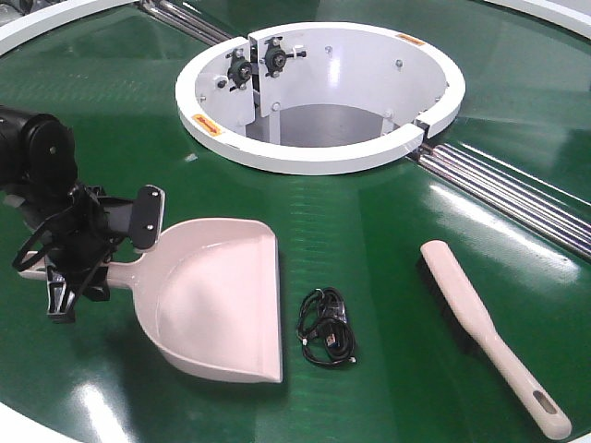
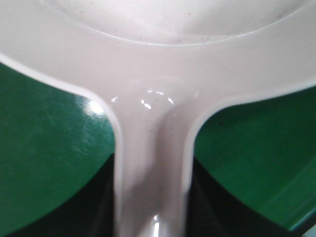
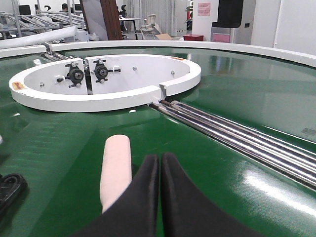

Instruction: Clean and inspect green conveyor with broom and dustpan

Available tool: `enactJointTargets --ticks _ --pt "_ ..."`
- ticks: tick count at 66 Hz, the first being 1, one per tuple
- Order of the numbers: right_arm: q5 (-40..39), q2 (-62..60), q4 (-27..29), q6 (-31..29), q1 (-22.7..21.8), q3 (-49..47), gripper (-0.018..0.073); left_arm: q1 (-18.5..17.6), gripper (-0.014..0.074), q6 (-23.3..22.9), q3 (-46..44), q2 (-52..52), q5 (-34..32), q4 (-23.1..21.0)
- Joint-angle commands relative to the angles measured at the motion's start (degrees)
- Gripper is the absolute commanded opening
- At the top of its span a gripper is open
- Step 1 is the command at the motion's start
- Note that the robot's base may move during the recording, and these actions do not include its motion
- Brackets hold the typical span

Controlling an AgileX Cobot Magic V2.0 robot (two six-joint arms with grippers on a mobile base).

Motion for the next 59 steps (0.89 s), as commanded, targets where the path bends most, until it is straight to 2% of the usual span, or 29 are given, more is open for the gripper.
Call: enactJointTargets --ticks 1,12,24,38,59 --pt "-4.2 -0.7 -0.2 -0.3 -0.2 1.1 -0.001 -0.7 -0.0008 -1.2 -2.1 -2.9 -0.1 -0.9" --pt "-4.2 -0.7 -0.2 -0.3 -0.2 1.1 -0.001 -1.9 -0.0008 -1.2 -2.1 -2.1 -0.1 -0.1" --pt "-4.2 -0.7 -0.2 -0.3 -0.2 1.1 -0.001 -3.1 -0.0008 -1.5 -2.1 -0.6 1.1 3.2" --pt "-4.2 -0.7 -0.2 -0.3 -0.2 1.1 -0.001 -3.1 -0.0007 -5.4 -2.1 0.3 1.7 5.1" --pt "-4.2 -0.7 -0.2 -0.3 -0.2 1.1 -0.001 -3.1 -0.0007 -5.4 -2.1 0.3 2.0 5.1"
